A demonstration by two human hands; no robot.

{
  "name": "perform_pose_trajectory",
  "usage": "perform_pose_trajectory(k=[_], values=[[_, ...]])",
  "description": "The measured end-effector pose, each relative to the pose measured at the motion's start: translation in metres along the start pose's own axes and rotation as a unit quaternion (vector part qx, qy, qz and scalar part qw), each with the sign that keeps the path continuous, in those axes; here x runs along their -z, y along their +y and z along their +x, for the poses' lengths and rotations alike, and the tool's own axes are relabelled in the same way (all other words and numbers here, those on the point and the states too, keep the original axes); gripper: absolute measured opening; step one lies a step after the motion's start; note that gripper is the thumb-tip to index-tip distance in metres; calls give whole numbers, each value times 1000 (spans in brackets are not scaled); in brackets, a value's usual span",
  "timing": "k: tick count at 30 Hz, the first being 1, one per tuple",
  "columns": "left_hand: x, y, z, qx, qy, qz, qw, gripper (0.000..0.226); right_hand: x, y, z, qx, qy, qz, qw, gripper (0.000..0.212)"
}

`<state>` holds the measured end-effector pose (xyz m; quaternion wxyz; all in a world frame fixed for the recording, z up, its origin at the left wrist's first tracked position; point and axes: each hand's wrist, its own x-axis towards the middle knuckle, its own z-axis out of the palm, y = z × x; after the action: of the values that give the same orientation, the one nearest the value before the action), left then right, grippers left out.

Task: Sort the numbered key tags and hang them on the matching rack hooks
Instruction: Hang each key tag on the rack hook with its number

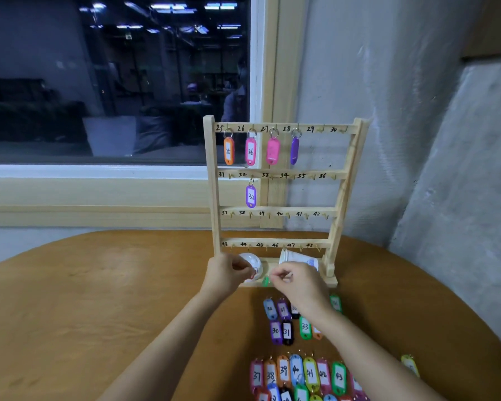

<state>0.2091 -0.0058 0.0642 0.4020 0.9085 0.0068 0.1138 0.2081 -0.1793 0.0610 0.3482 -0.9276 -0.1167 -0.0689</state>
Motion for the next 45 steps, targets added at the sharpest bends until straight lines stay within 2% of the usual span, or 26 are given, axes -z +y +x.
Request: perform_pose_trajectory(k=[5, 10, 15, 20, 27, 36, 45], values=[[27, 55, 19, -25, 9, -72, 997, 14, 53, -17, 22, 26, 48, 63, 996, 7], [47, 121, 33, -61, 27, -157, 985, 14, 116, -37, 40, 60, 118, 70, 989, 8], [55, 177, 49, -81, 81, -225, 968, 15, 164, -48, 59, 82, 182, 77, 977, 12], [55, 210, 65, -90, 121, -263, 953, 9, 193, -52, 74, 105, 200, 71, 972, 10], [49, 223, 86, -65, 164, -232, 957, 17, 207, -52, 89, 110, 209, 72, 969, 12], [38, 219, 98, -72, 197, -148, 967, 10, 204, -69, 99, 95, 213, 98, 968, 13], [39, 207, 93, -112, 206, -75, 969, 10, 191, -83, 105, 32, 295, 37, 954, 13]])
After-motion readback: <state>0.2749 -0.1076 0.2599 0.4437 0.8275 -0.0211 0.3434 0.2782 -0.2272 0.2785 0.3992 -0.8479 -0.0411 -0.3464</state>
